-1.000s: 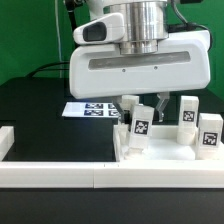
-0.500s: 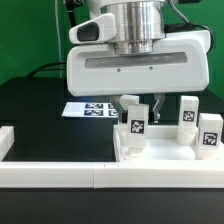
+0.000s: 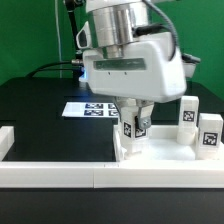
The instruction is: Assemble square table
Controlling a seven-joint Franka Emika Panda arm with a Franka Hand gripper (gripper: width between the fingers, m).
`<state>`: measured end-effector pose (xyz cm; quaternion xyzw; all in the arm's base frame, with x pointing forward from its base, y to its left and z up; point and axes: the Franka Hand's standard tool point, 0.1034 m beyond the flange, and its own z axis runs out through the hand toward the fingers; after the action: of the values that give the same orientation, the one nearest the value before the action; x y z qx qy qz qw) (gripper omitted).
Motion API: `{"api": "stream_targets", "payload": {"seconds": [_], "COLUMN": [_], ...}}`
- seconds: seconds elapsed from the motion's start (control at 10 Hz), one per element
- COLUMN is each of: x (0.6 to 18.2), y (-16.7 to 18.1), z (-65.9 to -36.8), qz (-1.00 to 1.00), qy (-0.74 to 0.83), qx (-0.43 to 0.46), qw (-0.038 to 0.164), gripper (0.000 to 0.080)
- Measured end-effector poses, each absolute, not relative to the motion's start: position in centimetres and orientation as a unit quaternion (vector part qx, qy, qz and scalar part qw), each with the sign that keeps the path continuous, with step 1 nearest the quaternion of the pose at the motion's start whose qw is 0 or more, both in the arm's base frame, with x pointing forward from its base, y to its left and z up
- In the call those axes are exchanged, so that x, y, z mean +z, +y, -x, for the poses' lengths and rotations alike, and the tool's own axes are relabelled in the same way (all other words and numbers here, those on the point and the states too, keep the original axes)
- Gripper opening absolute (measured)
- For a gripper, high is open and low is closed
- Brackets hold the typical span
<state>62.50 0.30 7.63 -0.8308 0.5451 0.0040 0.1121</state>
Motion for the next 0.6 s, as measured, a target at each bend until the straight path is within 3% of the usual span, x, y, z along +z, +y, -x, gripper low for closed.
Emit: {"api": "stream_targets", "payload": {"seconds": [0.4,0.5,0.6], "x": [7.63,7.64,7.64], "y": [0.09,0.04,0.16], "z": [-62.51,-62.52,-62.53], "qz": [0.793,0.8,0.801], "qy": [0.598,0.588,0.586], "qx": [0.012,0.01,0.01], "qw": [0.119,0.12,0.119], "gripper": [0.0297,0.0362,0.0547]}}
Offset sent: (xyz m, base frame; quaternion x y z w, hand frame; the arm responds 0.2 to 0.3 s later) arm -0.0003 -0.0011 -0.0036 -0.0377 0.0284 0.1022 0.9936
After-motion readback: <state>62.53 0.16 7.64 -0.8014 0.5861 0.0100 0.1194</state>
